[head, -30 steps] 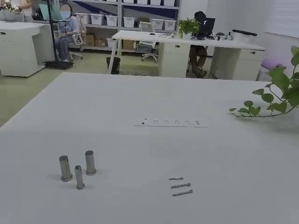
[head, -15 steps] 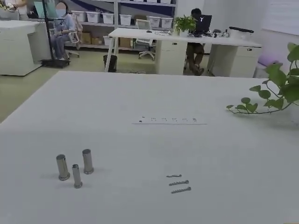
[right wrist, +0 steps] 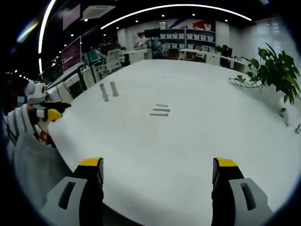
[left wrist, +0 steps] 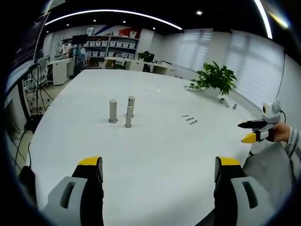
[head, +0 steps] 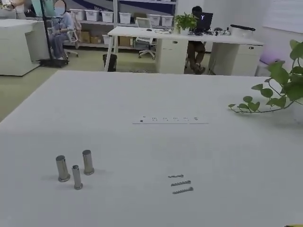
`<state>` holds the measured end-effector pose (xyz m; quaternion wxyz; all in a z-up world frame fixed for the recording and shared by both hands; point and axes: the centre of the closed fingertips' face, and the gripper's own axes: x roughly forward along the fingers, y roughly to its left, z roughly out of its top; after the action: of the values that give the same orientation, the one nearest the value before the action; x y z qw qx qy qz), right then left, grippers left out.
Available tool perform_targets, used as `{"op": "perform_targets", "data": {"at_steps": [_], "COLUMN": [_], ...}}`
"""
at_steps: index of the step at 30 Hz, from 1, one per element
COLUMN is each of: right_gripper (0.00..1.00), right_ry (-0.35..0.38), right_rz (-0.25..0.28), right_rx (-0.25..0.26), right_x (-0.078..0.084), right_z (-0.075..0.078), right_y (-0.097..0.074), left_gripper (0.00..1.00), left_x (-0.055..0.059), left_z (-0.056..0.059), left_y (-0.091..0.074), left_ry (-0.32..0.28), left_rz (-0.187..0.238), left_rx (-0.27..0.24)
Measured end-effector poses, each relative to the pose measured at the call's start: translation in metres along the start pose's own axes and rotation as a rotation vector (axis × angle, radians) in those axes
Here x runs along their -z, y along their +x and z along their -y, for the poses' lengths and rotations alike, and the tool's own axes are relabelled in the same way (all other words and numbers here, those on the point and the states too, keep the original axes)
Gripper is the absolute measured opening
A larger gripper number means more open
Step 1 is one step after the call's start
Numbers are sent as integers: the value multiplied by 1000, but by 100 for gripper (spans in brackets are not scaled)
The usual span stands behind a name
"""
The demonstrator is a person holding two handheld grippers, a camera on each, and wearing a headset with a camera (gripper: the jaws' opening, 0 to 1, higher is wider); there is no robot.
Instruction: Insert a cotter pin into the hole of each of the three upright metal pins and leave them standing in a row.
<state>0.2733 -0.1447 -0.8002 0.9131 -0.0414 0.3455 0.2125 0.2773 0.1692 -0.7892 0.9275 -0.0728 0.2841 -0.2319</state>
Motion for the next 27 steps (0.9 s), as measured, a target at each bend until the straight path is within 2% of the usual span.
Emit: {"op": "perform_targets", "data": {"at_steps": [9,12,18,24,27], "right_gripper": [97,97,97,97,97], "right_ry": [7,12,17,19,17], "right_rz": [-2,-7,-7,-18,-24], "right_rx": [7,2,8,24,22], "right_x": [0,0,0,2,2], "right_z": [-1,-1,1,5,5], "right_y": [1,1,2,3,4], "left_gripper": [99,96,94,93,93], "left_x": [-5,-5,-10,-12,-10], "left_z": [-6,-7,-10,-18,-24], "left_y": [5,9,17,24,29], "left_ry": [5,19,-4,15,20], "left_rz": [2,-10,22,5,-16], "left_rx": [-9,-3,10,-9,-15]}}
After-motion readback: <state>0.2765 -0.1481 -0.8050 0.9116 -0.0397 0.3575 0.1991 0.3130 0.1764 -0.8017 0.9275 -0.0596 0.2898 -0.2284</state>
